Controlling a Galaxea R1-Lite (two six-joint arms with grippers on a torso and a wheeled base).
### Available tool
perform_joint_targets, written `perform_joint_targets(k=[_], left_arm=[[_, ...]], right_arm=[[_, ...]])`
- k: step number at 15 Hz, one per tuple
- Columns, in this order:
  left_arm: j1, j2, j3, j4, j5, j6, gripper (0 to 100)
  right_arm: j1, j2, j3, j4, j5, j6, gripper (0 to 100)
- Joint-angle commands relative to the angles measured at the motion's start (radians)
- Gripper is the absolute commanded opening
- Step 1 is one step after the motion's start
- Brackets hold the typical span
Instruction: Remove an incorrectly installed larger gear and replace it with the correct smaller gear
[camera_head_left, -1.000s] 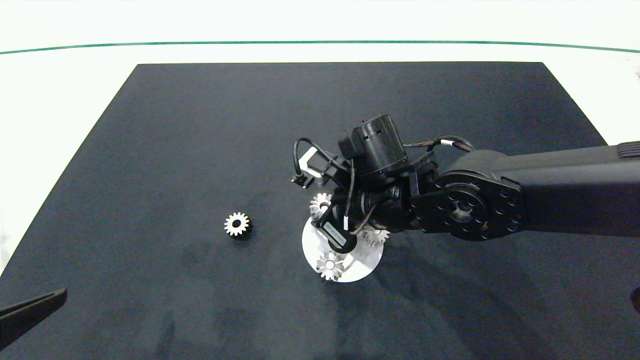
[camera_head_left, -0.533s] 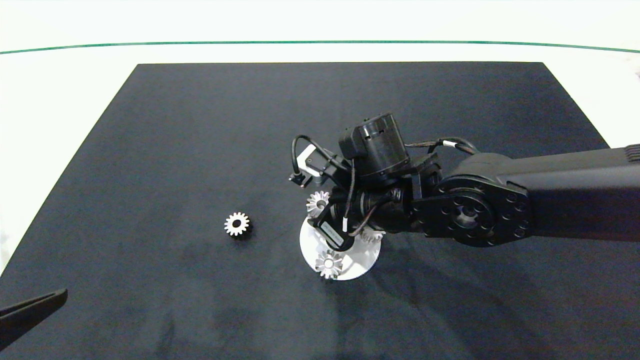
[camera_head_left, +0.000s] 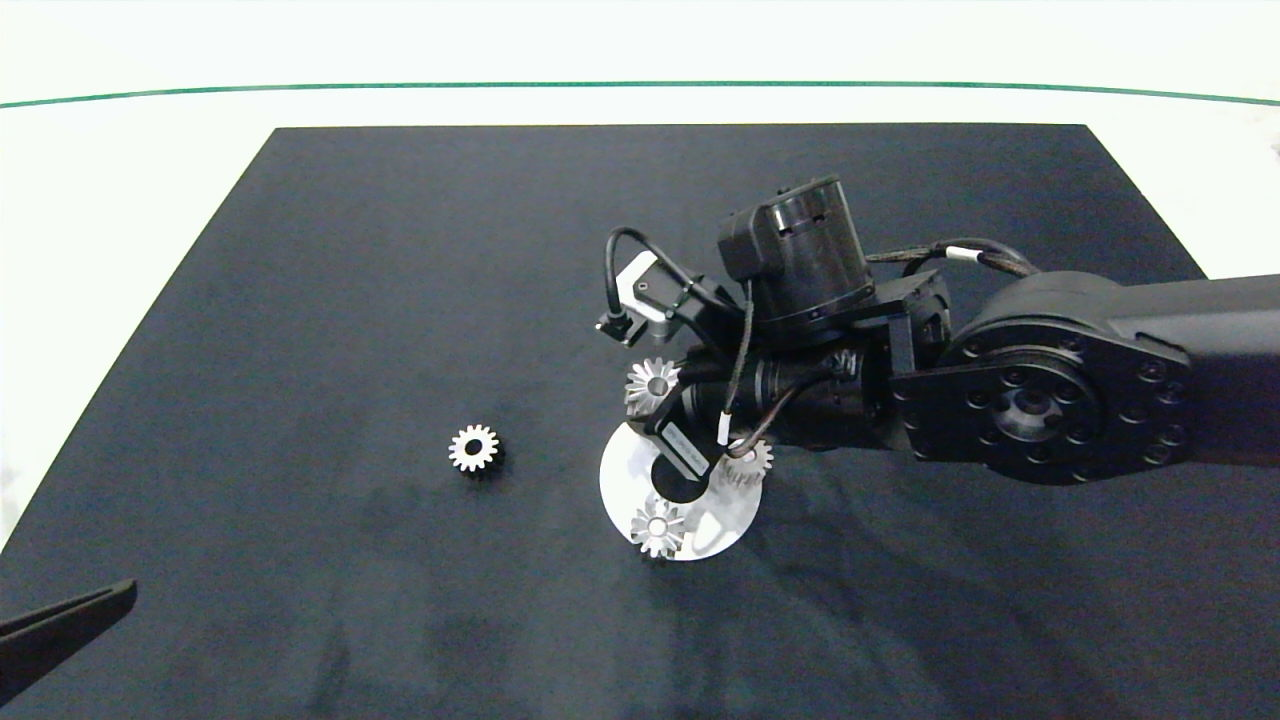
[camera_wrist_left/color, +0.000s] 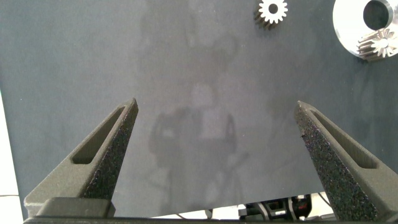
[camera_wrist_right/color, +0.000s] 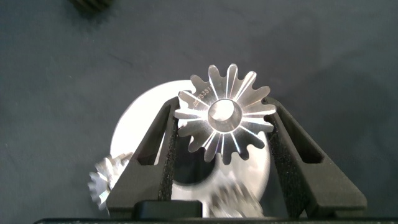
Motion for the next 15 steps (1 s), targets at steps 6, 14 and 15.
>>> perform_joint_targets(k=[6, 14, 15], left_arm=[[0.0, 0.003, -0.002, 0.003, 0.001, -0.001, 100], [0.004, 0.0, 0.003, 0.001, 0.005, 0.001, 100], [0.003, 0.0, 0.003, 0.001, 0.005, 0.001, 100]], right_arm=[[-0.267, -0.179, 0.138, 0.022, -0.028, 0.048, 34], [-0.438, -0.193, 0.253, 0.008, 0.023, 0.11, 34], [-0.442, -0.193, 0.261, 0.008, 0.024, 0.118, 34]])
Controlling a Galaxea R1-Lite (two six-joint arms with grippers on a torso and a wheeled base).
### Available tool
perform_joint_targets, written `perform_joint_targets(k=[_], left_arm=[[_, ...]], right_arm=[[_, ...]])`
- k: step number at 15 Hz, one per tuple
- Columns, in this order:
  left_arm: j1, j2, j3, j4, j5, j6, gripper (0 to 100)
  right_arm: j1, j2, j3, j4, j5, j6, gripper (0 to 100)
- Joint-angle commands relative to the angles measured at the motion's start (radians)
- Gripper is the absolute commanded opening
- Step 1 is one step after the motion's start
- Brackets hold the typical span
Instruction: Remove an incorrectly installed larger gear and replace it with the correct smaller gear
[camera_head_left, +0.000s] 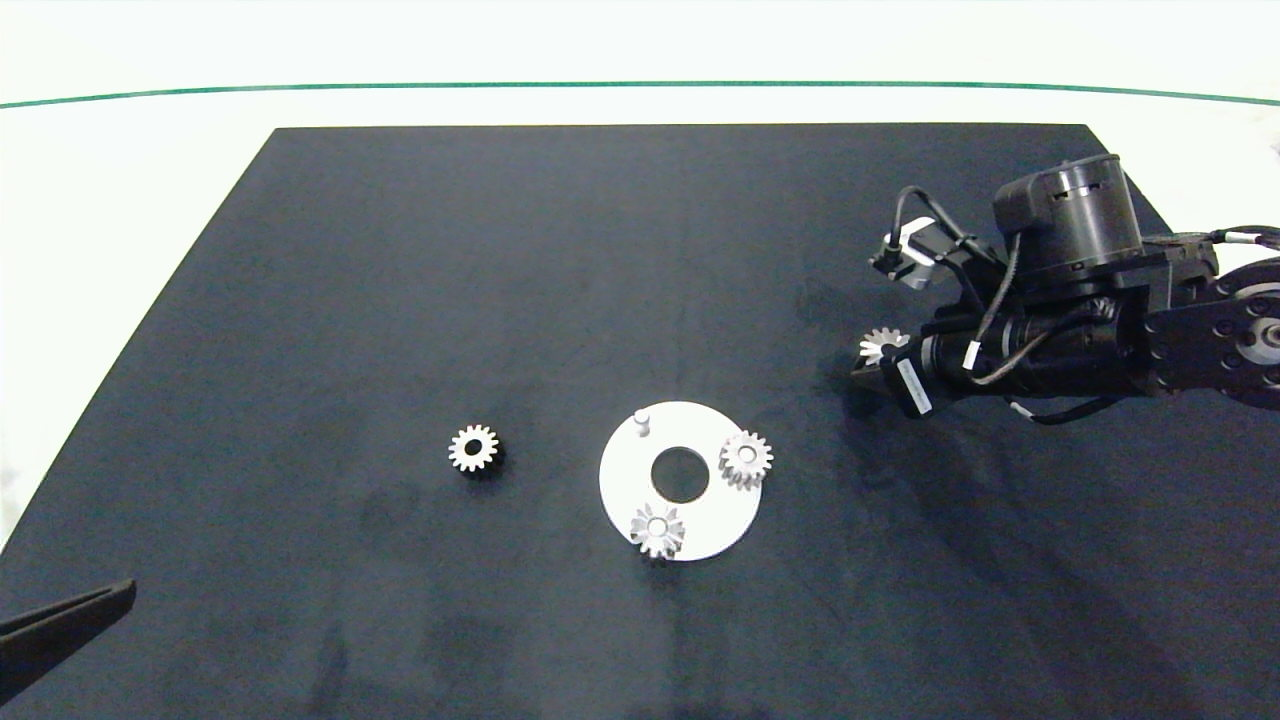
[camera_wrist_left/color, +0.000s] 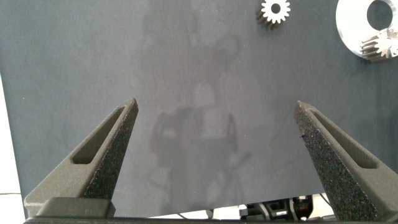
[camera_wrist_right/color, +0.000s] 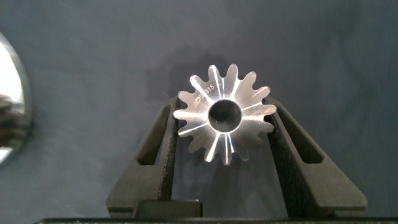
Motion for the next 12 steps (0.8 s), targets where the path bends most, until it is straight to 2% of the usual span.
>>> perform_joint_targets(k=[1, 4, 6, 7, 12], left_arm=[[-0.001, 0.001, 0.005, -0.001, 0.001, 0.0, 100], [-0.004, 0.001, 0.003, -0.007, 0.001, 0.0, 100], [-0.006, 0.001, 0.0, -0.007, -0.003, 0.003, 100], [-0.006, 0.003, -0.001, -0.005, -0.003, 0.003, 100], [-0.009, 0.013, 0.005, -0.004, -0.006, 0.003, 100]], right_arm=[[-0.02, -0.004, 0.026, 0.001, 0.012, 0.018, 34], [-0.027, -0.005, 0.045, 0.001, 0.024, 0.038, 34], [-0.025, -0.013, 0.055, 0.001, 0.032, 0.041, 34], [-0.025, -0.018, 0.055, 0.001, 0.032, 0.042, 100], [-0.027, -0.067, 0.117, 0.001, 0.046, 0.041, 100]])
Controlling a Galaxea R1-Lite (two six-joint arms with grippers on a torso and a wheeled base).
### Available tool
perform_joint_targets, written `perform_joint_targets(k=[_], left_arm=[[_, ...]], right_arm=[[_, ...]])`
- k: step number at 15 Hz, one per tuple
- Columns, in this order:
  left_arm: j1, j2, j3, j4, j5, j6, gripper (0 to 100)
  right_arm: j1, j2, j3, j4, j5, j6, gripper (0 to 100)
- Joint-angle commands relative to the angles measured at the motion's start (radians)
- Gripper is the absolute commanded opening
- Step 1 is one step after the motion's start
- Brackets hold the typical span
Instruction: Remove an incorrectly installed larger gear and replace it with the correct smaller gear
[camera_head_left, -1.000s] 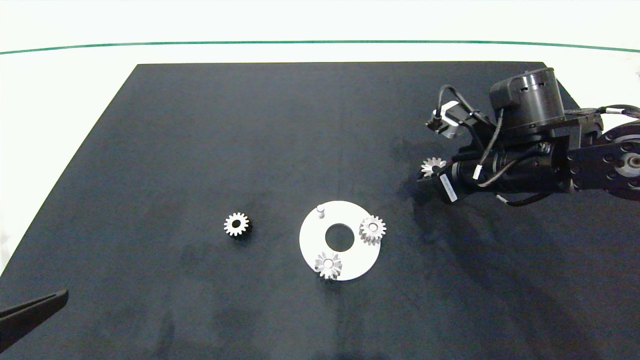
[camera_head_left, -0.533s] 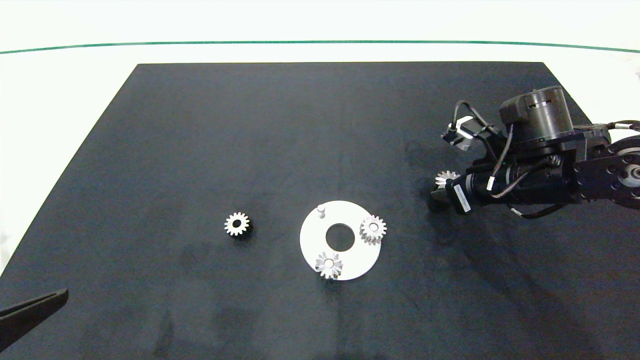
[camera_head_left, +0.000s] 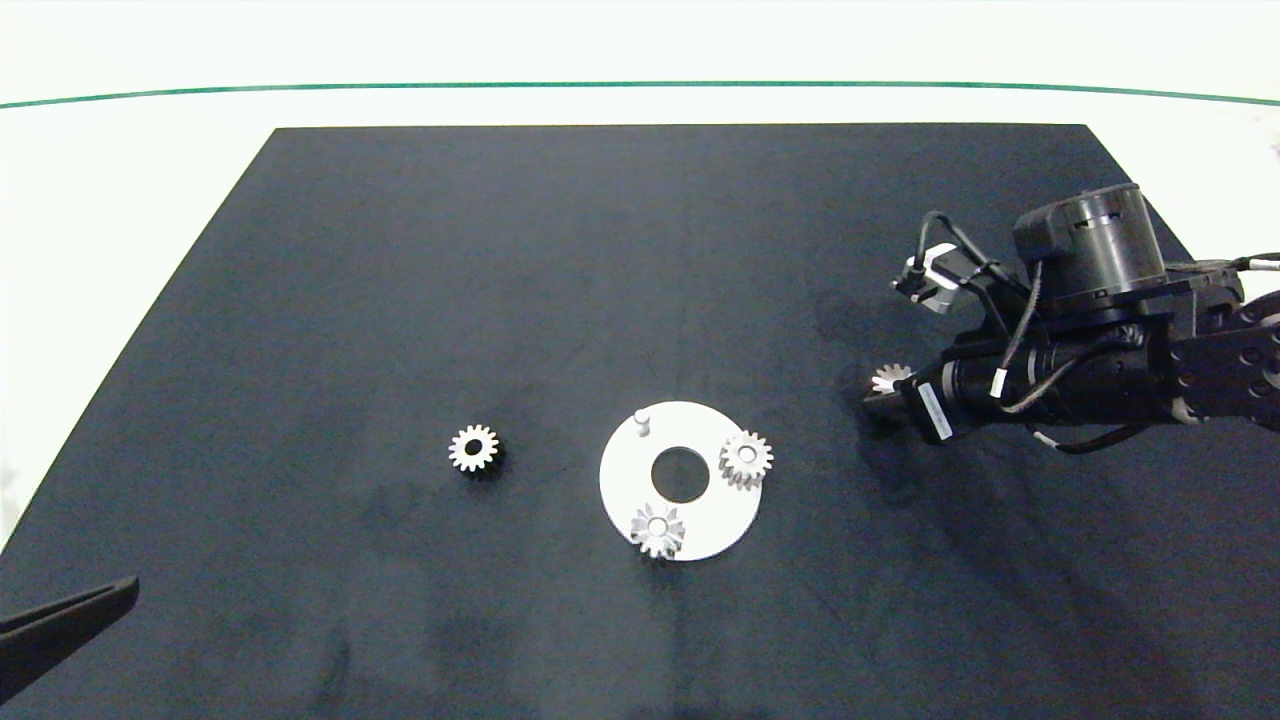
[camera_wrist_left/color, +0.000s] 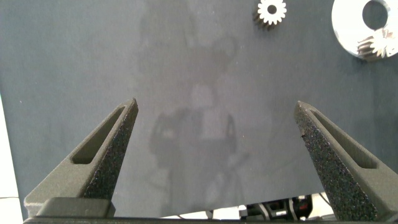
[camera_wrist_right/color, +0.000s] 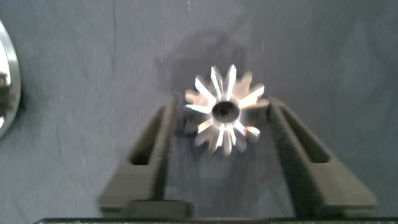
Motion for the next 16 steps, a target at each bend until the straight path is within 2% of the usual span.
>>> perform_joint_targets(k=[1, 5, 7, 9, 12, 14, 16], left_arm=[[0.0, 0.017, 0.004, 0.003, -0.001, 0.0, 100], [-0.002, 0.05, -0.005, -0.013, -0.001, 0.001, 100], [-0.037, 0.079, -0.008, -0.018, -0.001, 0.001, 100], [-0.062, 0.115, -0.011, -0.021, 0.0, 0.003, 100], [-0.096, 0.195, -0.031, -0.075, 0.002, 0.01, 100], [-0.111, 0.239, -0.025, -0.135, 0.0, 0.067, 100], [-0.126, 0.276, -0.023, -0.155, -0.001, 0.118, 100]], right_arm=[[-0.001, -0.041, 0.041, 0.003, 0.0, -0.001, 100], [-0.001, -0.129, 0.059, 0.004, 0.0, 0.006, 100], [-0.001, -0.207, 0.074, 0.006, 0.0, 0.008, 100], [-0.001, -0.288, 0.11, 0.009, -0.011, 0.049, 100], [-0.028, -0.408, 0.172, 0.012, -0.014, 0.052, 100], [-0.053, -0.465, 0.182, 0.021, -0.014, 0.052, 100], [-0.071, -0.514, 0.18, 0.064, -0.014, 0.051, 100]])
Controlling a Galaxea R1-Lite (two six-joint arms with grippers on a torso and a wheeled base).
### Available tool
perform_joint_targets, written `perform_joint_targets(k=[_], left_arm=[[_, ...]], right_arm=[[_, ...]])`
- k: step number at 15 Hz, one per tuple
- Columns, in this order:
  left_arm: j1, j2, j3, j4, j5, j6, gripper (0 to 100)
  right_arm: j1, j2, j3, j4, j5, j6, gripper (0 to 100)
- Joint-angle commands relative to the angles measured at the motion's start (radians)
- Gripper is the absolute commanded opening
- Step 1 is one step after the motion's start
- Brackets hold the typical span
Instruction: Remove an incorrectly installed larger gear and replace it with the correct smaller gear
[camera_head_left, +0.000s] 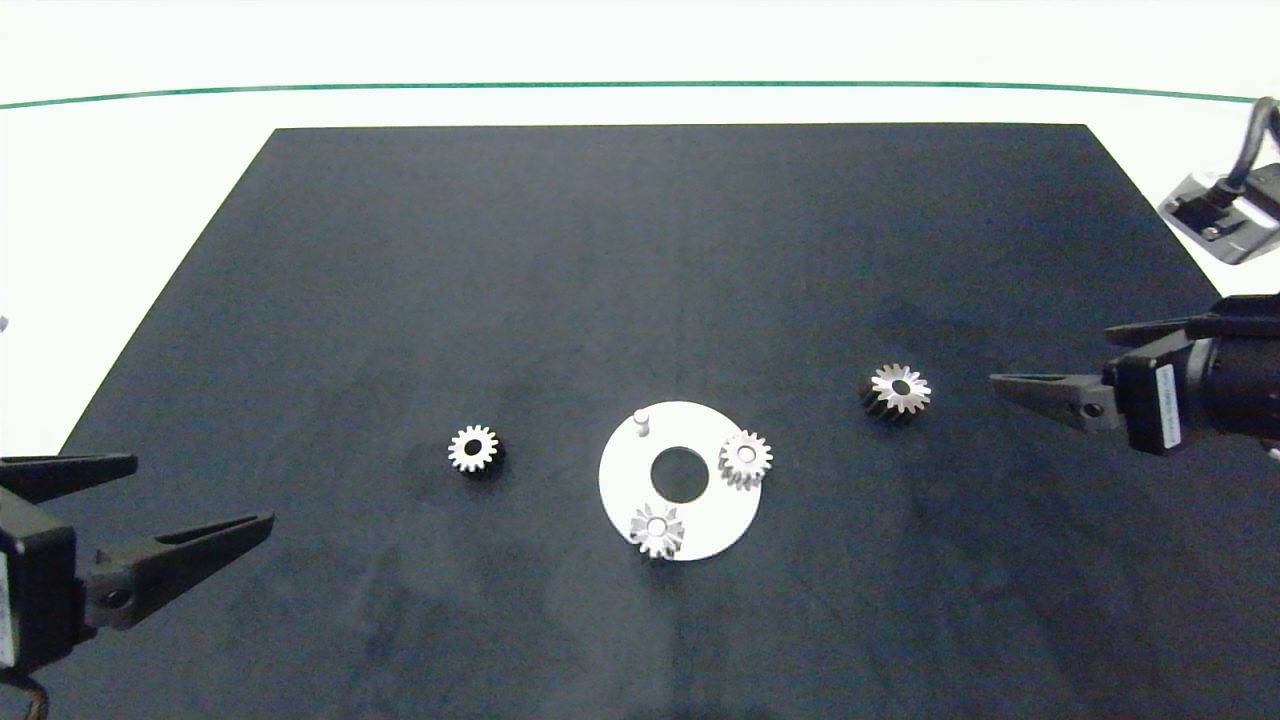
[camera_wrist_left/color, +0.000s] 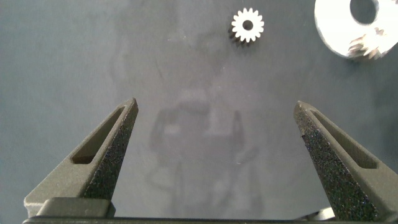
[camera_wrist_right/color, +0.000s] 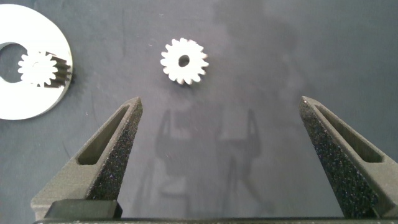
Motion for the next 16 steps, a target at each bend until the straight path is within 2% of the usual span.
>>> perform_joint_targets(k=[1, 6, 14, 16], left_arm=[[-0.037, 0.088, 0.001, -0.027, 0.001, 0.026, 100], [-0.077, 0.199, 0.053, -0.186, 0.008, 0.032, 100], [-0.117, 0.291, 0.044, -0.195, 0.012, 0.026, 100], [-0.141, 0.315, 0.044, -0.203, 0.002, 0.02, 100]], right_arm=[[-0.032, -0.111, 0.007, 0.046, 0.001, -0.003, 100], [-0.048, -0.148, 0.005, 0.066, 0.002, -0.003, 100], [-0.058, -0.176, 0.007, 0.092, 0.005, -0.003, 100], [-0.058, -0.185, 0.008, 0.098, 0.007, -0.003, 100]])
